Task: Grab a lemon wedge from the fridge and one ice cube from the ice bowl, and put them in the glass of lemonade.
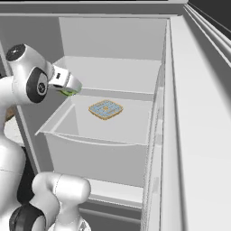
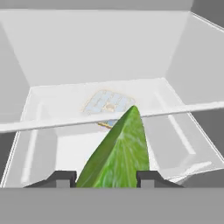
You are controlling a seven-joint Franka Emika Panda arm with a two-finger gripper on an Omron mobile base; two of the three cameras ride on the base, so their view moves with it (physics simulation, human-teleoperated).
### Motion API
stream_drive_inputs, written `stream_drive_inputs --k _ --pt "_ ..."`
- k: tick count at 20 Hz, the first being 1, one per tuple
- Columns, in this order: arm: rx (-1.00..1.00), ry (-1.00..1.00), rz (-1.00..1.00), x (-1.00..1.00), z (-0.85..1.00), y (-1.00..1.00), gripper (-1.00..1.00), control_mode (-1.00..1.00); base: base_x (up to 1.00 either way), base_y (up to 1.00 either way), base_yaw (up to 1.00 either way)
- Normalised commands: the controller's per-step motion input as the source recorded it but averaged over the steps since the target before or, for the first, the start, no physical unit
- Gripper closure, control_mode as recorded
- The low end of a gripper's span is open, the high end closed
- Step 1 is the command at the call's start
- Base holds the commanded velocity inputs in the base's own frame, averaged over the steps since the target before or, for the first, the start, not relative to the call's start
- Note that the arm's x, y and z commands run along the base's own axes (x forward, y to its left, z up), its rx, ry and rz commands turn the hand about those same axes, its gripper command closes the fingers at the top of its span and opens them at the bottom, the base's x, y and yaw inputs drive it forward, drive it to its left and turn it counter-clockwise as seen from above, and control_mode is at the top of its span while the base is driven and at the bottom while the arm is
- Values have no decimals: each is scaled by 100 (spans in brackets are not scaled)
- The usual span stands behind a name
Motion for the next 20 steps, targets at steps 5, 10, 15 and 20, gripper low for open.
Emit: stream_drive_inputs --k 5,10,15,20 --pt "0 0 56 -99 -4 -2 100 -100 0 0 0" --pt "-4 7 32 -57 0 0 100 -100 0 0 0" --pt "-3 4 3 -30 -5 0 100 -100 0 0 0" --pt "-3 8 0 -37 -9 1 100 100 -16 2 0"
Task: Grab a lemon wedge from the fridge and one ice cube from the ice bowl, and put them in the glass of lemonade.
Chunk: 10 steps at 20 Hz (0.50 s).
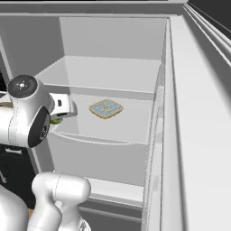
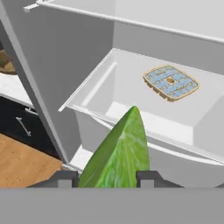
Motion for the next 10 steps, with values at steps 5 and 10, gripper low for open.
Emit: stream_drive_inputs --k 5,10 --pt "0 0 0 0 0 0 100 100 -87 29 0" --pt "0 0 0 0 0 0 100 100 -52 68 0"
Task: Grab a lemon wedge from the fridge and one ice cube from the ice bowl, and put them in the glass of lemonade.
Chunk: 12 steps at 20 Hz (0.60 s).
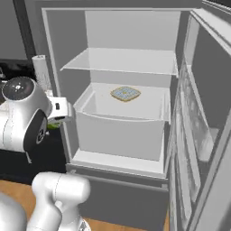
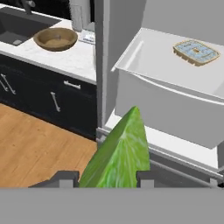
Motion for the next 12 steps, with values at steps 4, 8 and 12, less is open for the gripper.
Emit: stream_drive_inputs --k 4,8,12 --pt "0 0 0 0 0 0 100 100 5 100 -3" --pt "0 0 0 0 0 0 100 100 30 100 -10" --pt "0 0 0 0 0 0 100 100 44 89 -24"
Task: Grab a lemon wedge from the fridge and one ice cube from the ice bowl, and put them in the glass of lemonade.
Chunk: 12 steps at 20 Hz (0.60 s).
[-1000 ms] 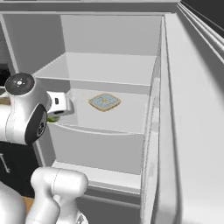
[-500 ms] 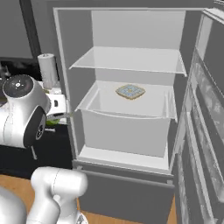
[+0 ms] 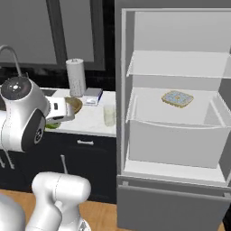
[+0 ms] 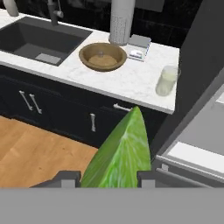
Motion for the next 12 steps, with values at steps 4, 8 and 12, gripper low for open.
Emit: stream_drive_inputs --k 4,8,12 --pt "0 0 0 0 0 0 100 100 54 66 -32" --pt "0 0 0 0 0 0 100 100 65 64 -36" --pt "0 0 0 0 0 0 100 100 67 54 -37"
